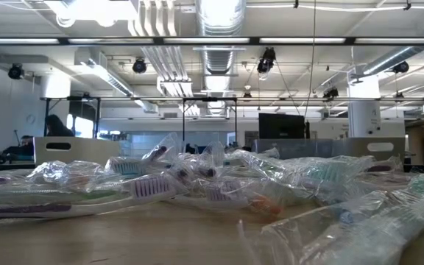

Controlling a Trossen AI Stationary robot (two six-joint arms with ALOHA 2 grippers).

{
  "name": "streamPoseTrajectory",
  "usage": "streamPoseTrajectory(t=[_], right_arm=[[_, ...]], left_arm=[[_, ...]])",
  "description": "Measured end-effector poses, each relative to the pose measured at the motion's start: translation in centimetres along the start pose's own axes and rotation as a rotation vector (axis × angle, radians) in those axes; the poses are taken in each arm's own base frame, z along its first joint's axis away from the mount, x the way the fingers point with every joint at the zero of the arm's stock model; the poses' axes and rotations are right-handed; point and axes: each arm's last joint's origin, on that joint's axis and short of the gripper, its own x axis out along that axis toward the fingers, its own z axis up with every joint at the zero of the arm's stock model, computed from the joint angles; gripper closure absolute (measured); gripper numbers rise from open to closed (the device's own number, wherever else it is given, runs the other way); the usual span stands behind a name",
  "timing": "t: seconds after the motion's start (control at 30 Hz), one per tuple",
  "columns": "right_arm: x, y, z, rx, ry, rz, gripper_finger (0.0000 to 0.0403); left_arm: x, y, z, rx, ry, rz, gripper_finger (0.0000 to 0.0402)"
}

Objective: Pick & Place Toothbrushes
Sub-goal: Put the orange toothbrush into the gray bin

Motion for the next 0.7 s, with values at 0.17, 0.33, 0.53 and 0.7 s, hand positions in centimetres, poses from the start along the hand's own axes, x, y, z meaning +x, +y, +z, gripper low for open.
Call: streamPoseTrajectory(t=[0.17,0.33,0.53,0.7], right_arm=[[2.6,1.1,-3.3,-0.094,0.16,0.004,0.035],[4.2,1.7,-6.7,0.047,0.364,-0.037,0.0364],[5.3,1.1,-10.8,0.172,0.651,-0.171,0.0344],[6.2,0.6,-12.8,0.207,0.847,-0.251,0.0297]], left_arm=[[0.0,0.0,0.0,0.0,0.0,0.0,0.036],[0.0,0.0,0.0,0.0,0.002,0.0,0.036],[0.0,0.0,0.0,0.0,0.002,-0.001,0.036],[0.0,0.0,0.0,0.001,0.002,0.0,0.036]])
